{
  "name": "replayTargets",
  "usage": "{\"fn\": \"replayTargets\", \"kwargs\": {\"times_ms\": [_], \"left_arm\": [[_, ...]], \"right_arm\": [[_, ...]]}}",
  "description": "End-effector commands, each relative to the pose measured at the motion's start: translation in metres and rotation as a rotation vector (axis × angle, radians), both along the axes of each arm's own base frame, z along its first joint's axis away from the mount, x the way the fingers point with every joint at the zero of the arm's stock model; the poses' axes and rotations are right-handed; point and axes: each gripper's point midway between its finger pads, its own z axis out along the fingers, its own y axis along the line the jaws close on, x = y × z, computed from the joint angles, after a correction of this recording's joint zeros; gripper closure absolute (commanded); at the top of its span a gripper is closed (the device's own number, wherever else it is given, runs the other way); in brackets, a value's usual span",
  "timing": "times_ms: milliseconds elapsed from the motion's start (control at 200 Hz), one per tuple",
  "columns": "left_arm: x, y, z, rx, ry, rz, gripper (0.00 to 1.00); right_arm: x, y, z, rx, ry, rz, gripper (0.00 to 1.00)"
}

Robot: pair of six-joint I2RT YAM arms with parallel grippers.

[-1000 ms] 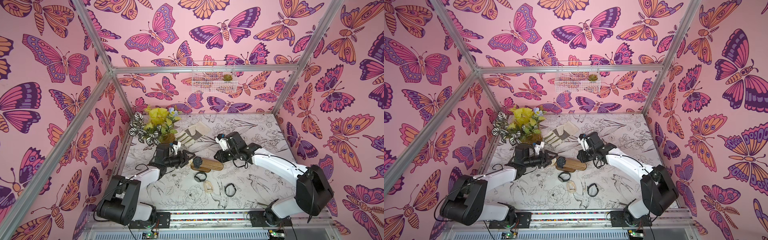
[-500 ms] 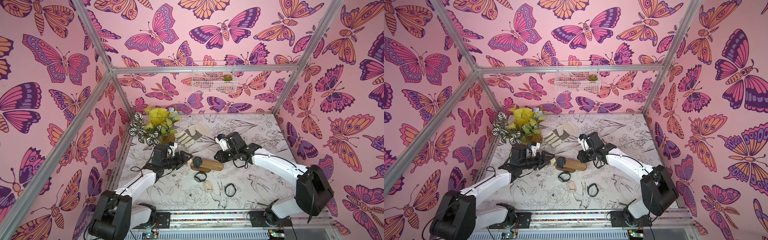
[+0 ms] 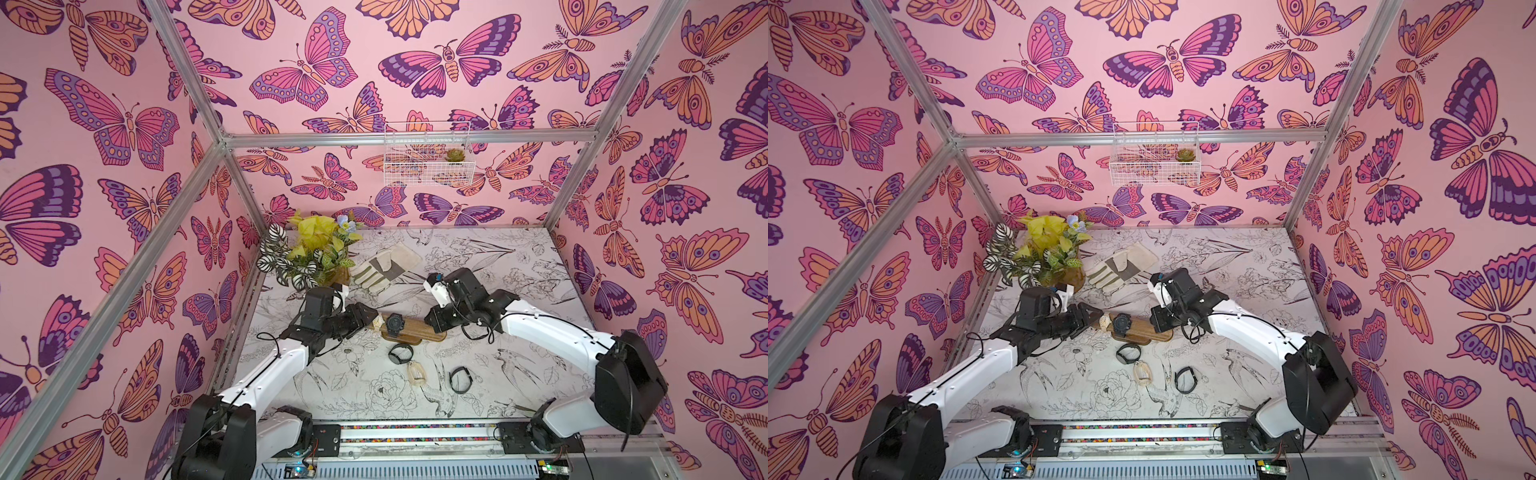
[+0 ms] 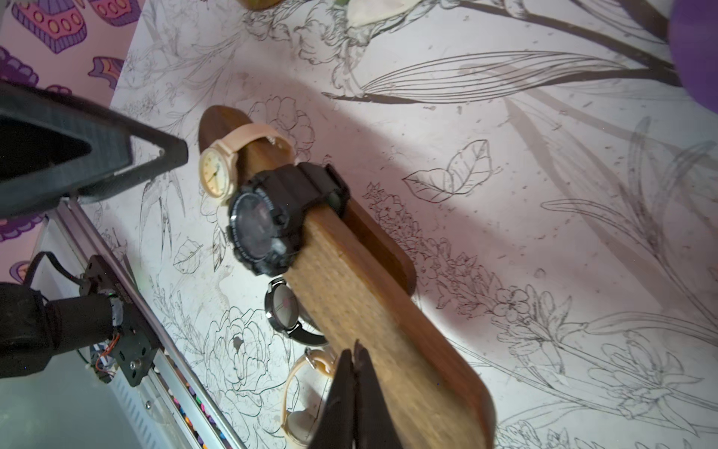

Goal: Place watch on stand
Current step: Place the watch on the stand, then adjust the watch on the stand.

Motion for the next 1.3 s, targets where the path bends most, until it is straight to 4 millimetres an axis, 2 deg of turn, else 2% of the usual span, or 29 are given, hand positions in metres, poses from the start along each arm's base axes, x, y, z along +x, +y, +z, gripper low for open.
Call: {"fn": "replayTargets", "kwargs": {"times_ms": [0, 205, 320, 456, 631, 731, 881, 1001, 1016, 1046, 1177, 1292], "left_arm": [[0.001, 0.01, 0.002, 0.069, -0.016, 0.028, 0.43], [0.005, 0.015, 0.004, 0.097, -0.013, 0.057, 0.48], [0.004, 0.016, -0.001, 0.102, 0.004, 0.063, 0.49], [0.002, 0.017, -0.004, 0.101, 0.012, 0.065, 0.5], [-0.001, 0.018, -0.001, 0.101, 0.001, 0.065, 0.5], [-0.003, 0.018, 0.001, 0.096, -0.004, 0.062, 0.61], [-0.008, 0.018, -0.009, 0.1, 0.024, 0.057, 0.62], [-0.014, 0.016, -0.019, 0.106, 0.052, 0.048, 0.59], [-0.015, 0.015, -0.019, 0.106, 0.055, 0.047, 0.59], [-0.016, 0.014, -0.021, 0.107, 0.058, 0.044, 0.59], [-0.017, 0.003, -0.014, 0.101, 0.041, 0.018, 0.64], [-0.016, -0.009, -0.003, 0.088, 0.011, -0.012, 0.73]], "right_arm": [[-0.022, 0.01, 0.002, -0.012, 0.021, 0.047, 0.99], [-0.053, 0.019, -0.021, -0.077, 0.068, 0.115, 1.0], [-0.058, 0.018, -0.032, -0.072, 0.096, 0.108, 1.0], [-0.05, 0.006, -0.045, -0.149, 0.074, 0.086, 1.0], [-0.033, -0.009, -0.051, -0.184, 0.069, 0.046, 1.0], [-0.025, -0.016, -0.053, -0.2, 0.061, 0.034, 1.0], [-0.018, -0.017, -0.052, -0.211, 0.048, 0.041, 1.0], [-0.014, -0.017, -0.049, -0.216, 0.037, 0.051, 1.0], [-0.014, -0.018, -0.058, -0.233, 0.056, 0.053, 1.0], [-0.014, -0.018, -0.06, -0.238, 0.059, 0.055, 1.0], [-0.011, -0.019, -0.064, -0.246, 0.065, 0.057, 1.0], [-0.011, -0.017, -0.065, -0.237, 0.076, 0.059, 1.0]]}}
